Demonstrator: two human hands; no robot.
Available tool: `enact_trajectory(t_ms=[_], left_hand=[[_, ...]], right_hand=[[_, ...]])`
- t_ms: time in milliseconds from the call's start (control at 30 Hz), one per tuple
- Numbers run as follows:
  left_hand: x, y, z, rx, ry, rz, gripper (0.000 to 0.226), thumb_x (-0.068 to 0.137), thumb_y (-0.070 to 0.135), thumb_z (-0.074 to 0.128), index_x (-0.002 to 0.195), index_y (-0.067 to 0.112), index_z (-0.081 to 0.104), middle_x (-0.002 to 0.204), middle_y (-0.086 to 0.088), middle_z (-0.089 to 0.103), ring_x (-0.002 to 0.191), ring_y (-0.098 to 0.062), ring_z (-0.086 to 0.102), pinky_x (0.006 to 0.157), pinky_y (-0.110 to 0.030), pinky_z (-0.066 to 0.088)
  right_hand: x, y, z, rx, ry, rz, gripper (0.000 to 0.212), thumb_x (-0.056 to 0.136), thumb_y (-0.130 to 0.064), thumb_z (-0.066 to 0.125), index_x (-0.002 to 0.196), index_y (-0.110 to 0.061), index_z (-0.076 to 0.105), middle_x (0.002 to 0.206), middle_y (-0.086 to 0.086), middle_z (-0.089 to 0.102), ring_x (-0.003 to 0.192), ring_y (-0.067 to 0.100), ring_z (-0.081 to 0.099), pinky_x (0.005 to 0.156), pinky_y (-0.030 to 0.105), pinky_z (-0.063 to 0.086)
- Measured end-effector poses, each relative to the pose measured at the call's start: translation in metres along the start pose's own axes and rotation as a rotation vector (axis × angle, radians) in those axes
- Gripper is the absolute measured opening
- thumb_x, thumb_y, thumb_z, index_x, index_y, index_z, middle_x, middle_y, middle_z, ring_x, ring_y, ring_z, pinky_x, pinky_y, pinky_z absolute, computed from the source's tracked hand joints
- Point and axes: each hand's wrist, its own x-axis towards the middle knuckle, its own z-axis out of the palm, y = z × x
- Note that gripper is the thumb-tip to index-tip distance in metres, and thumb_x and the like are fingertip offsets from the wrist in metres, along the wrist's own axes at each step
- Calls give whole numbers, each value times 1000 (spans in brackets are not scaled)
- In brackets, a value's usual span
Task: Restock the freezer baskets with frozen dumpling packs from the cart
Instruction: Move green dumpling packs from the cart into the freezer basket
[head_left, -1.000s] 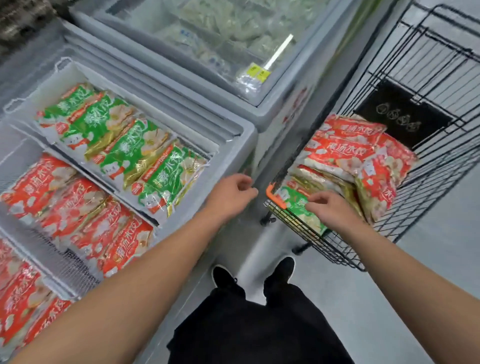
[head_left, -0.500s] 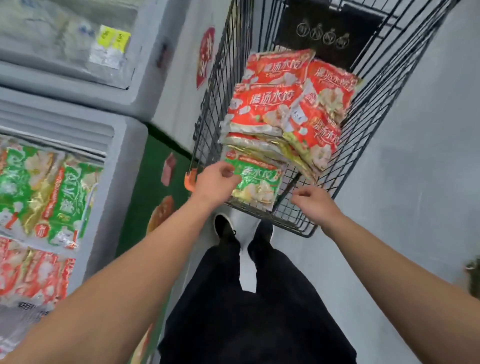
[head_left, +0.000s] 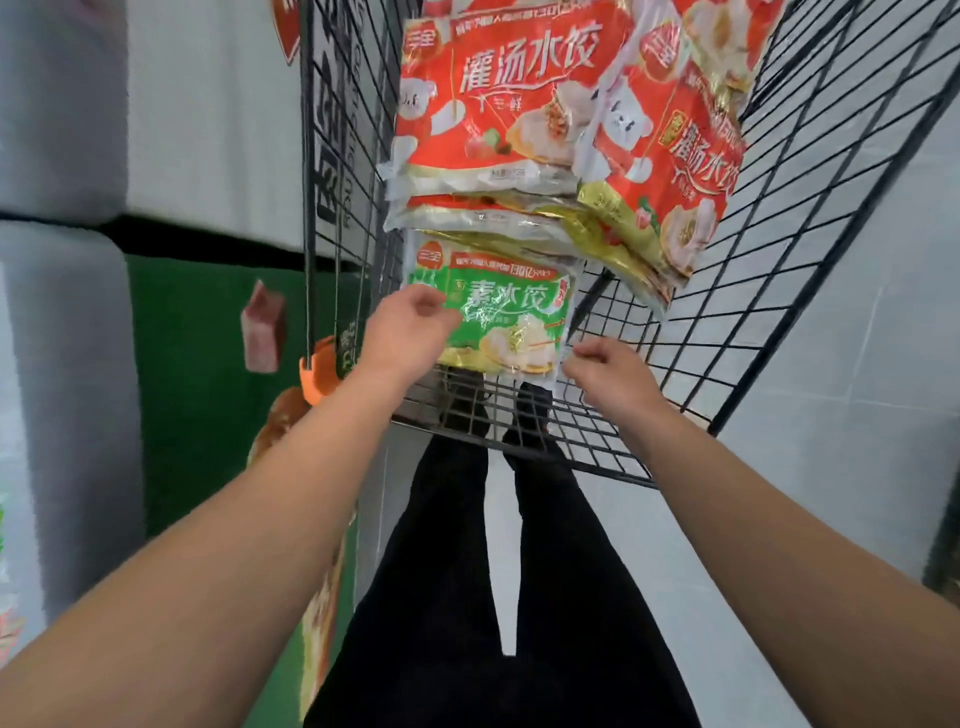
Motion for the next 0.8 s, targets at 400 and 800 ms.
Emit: enact_trajectory(t_ms=[400,800], left_hand=[[84,-14,21,22,-44,-43,38,91,24,66,128,15,61,118,2,64,110,-23,64,103,-46,50],[108,-27,33,-73,29,-170,35,86,23,66,120,14,63,112,-3,67,97,-26,70,94,-44,55]], right_hand=[[110,8,36,-59,126,200,47,90,-23,57,137,-16,50,123,9,63,112,31,62,92,37,49],[126,30,42,-132,299,193,25,95,-8,46,112,-1,63,107,15,63,108,34,59,79,30,42]])
